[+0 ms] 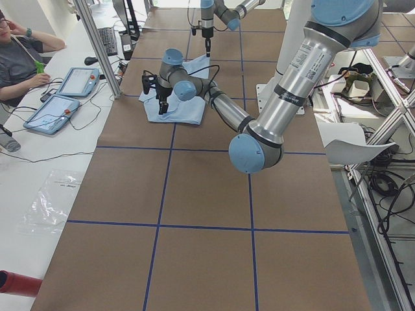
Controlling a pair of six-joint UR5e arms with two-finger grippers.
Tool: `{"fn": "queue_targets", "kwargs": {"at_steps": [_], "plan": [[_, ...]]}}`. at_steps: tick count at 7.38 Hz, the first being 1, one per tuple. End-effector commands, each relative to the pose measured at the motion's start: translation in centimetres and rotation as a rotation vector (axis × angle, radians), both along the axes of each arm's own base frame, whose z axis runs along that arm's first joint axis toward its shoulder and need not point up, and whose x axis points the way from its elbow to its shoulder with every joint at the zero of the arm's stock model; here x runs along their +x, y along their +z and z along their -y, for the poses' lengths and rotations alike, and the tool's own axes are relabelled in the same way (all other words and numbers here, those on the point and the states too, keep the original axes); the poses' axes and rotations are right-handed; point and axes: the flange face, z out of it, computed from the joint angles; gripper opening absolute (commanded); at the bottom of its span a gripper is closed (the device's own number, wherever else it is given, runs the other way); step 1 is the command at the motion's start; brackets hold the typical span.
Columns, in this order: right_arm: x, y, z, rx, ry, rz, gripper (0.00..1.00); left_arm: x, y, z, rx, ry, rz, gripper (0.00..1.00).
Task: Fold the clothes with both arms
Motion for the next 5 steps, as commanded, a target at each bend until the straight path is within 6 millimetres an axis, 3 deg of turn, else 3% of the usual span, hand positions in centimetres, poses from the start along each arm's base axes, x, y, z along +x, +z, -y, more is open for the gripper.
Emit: {"fn": "queue_targets", "kwargs": {"at_steps": [1,4,5], "plan": [[2.7,-0.1,-7.9,0.003,-0.088,0.011,0.0,-0.5,0.1,-0.8,-0.002,-0.007,-0.008,0.99],[0.1,-2.3,-21.5,-0.018,-0.378,0.03,0.0,-0.7,-1.0,-1.8,-0.001,-0.013,-0.036,0.99],[-1.2,-2.3,-24.1,-0.04,-0.432,0.021,0.0,-0.6,-0.7,-2.3,-0.001,-0.007,-0.037,0.99]]}}
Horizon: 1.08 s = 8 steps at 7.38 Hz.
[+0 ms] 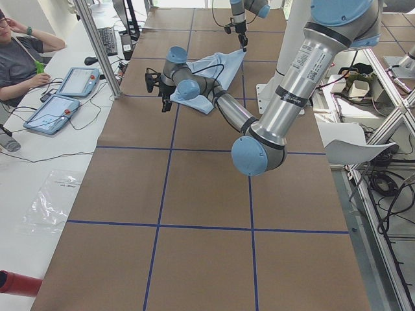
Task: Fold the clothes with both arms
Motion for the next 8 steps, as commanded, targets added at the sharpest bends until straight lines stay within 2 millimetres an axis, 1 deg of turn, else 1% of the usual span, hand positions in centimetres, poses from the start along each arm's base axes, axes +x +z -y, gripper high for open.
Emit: {"fn": "queue_targets", "kwargs": {"at_steps": [1,2,3,4,5,6,7,8], "plan": [[-1.5,-0.2,-5.0,-0.028,-0.11,-0.016,0.39,-0.2,-0.7,-1.2,0.013,0.01,-0.016,0.99],[-1.5,-0.6,-4.7,-0.024,-0.098,-0.006,0.99,0.1,-0.9,-2.2,0.021,0.025,-0.023,0.99],[-1.5,-1.3,-3.0,-0.01,-0.052,0.013,1.0,2.9,-1.1,-4.1,0.026,0.077,-0.027,0.99],[-2.8,-5.2,0.1,0.083,0.071,0.093,1.0,7.3,-2.4,-7.9,-0.003,0.132,-0.064,0.99],[-2.6,-6.9,2.5,0.154,0.19,0.113,1.0,12.5,-2.3,-12.2,-0.101,0.153,-0.093,0.99],[-2.0,-7.7,4.5,0.184,0.265,0.122,1.0,17.1,-2.0,-16.0,-0.141,0.148,-0.062,0.99],[-1.0,-7.6,6.1,0.182,0.301,0.118,1.0,20.4,-2.4,-18.6,-0.144,0.161,-0.014,0.99],[-0.7,-7.7,6.6,0.186,0.316,0.117,1.0,21.1,-2.4,-18.5,-0.152,0.161,0.002,0.97]]}}
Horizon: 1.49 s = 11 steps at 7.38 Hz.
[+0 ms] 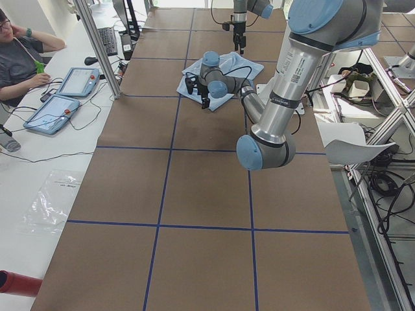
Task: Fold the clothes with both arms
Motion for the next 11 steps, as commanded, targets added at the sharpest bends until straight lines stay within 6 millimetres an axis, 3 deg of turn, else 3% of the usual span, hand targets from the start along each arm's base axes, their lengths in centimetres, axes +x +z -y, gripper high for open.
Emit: {"fn": "queue_targets", "kwargs": {"at_steps": [1,2,4,9,10,11], "plan": [[0.3,-0.5,1.6,0.01,0.042,0.007,1.0,4.3,0.2,-0.8,-0.021,0.01,0.051,0.92],[0.3,-0.2,1.9,0.006,0.047,0.002,1.0,6.4,0.4,0.2,-0.03,0.011,0.072,0.89],[0.5,0.0,2.3,0.003,0.056,-0.001,1.0,6.6,0.5,0.3,-0.032,0.016,0.072,0.8],[0.7,0.5,3.0,-0.003,0.07,-0.012,1.0,7.1,0.1,-1.0,-0.048,0.054,0.066,0.76],[0.8,0.5,3.1,-0.002,0.073,-0.012,1.0,7.1,0.1,-1.1,-0.056,0.066,0.062,0.64],[0.9,0.5,3.2,-0.003,0.074,-0.012,1.0,7.1,0.0,-1.2,-0.062,0.075,0.057,0.44]]}}
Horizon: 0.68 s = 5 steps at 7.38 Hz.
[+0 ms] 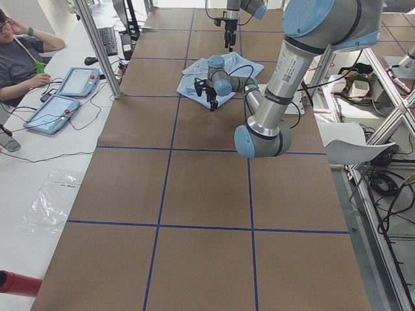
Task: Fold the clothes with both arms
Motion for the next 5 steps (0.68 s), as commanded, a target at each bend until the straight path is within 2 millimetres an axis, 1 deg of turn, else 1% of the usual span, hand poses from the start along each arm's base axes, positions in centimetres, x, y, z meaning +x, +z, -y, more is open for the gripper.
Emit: {"fn": "queue_targets", "kwargs": {"at_steps": [1,2,3,4,5], "plan": [[0.1,0.1,0.2,-0.001,0.006,-0.002,1.0,0.0,-0.2,-0.3,-0.009,0.014,-0.007,0.14],[0.2,0.1,0.4,-0.001,0.01,-0.003,1.0,-0.1,-0.3,-0.6,-0.022,0.033,-0.017,0.0],[0.7,0.1,0.8,0.0,0.022,-0.002,1.0,-1.1,-1.5,-1.1,-0.024,0.047,-0.051,0.0],[0.9,0.1,1.1,0.001,0.032,-0.003,1.0,-2.6,-3.1,-0.9,-0.031,0.018,-0.088,0.0],[1.2,0.2,1.6,0.0,0.046,-0.005,1.0,-4.6,-3.3,1.8,-0.038,-0.038,-0.092,0.0]]}}
